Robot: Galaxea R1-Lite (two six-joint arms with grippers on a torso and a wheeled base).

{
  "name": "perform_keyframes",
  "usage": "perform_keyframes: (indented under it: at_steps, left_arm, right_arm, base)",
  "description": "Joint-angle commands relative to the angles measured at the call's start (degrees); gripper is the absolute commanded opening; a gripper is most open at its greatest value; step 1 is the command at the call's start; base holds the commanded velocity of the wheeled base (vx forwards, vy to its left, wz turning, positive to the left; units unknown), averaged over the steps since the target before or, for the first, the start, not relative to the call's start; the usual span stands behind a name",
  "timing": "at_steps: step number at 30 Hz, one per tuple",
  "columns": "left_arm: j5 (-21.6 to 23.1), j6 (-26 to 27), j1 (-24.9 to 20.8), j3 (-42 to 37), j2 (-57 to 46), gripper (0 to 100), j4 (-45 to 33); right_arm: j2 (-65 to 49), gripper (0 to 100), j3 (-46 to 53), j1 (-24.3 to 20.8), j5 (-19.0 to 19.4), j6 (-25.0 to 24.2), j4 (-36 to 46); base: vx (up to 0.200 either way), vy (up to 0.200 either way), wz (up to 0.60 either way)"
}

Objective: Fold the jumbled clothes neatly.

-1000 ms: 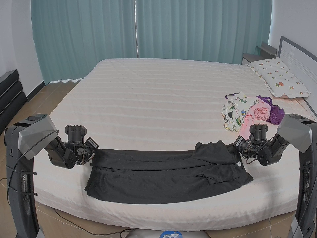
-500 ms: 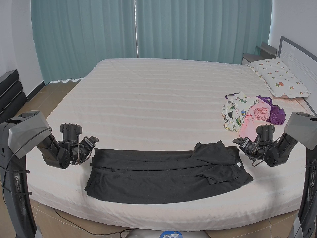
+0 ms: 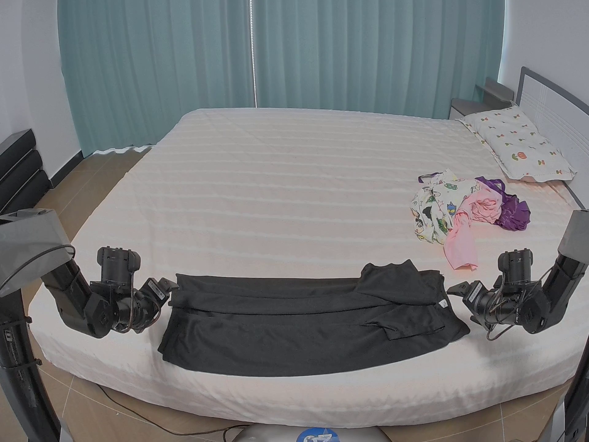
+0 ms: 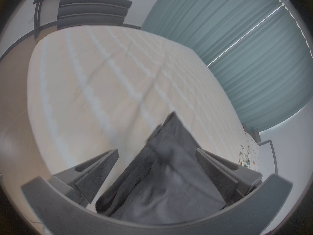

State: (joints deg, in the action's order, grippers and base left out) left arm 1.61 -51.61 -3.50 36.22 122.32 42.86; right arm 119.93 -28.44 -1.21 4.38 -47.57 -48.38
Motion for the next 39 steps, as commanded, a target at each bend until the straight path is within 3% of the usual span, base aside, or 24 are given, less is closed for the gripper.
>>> perform_keyframes:
  at_steps: [1,5,14,22,23,39]
  left_arm:
    - [1.8,-0.4,-1.2,-4.8,-3.1,100,0.7]
    - [1.8,-0.4,-2.3,-6.1,-2.9,100,0.7]
    - [1.1,-0.3,-3.1,-5.8,0.0,100,0.7]
    - [-0.6,-0.2,-3.4,-4.9,3.2,100,0.9]
    - [-0.8,-0.1,-4.0,-4.8,3.4,0,0.9]
    - [-4.8,3.3,-3.4,-6.9,2.8,0,-0.1]
  right_arm:
    - [-5.1,100,5.1,-2.1,0.2,-3.3,0.0]
    - [-4.1,100,6.6,-4.1,-0.3,-7.3,-3.0]
    - [-1.2,100,12.0,-4.2,-0.1,-7.4,-13.9]
    - [-0.3,100,12.4,-4.2,0.0,-7.5,-14.8]
    - [-0.2,100,12.5,-4.2,-0.1,-7.5,-14.8]
    - [-0.2,100,13.1,-4.2,0.0,-7.4,-14.9]
  base:
    - [0.000,0.000,0.00]
    - [0.000,0.000,0.00]
    - [0.000,0.000,0.00]
    - [0.000,0.000,0.00]
    - [0.000,0.000,0.00]
    - [0.000,0.000,0.00]
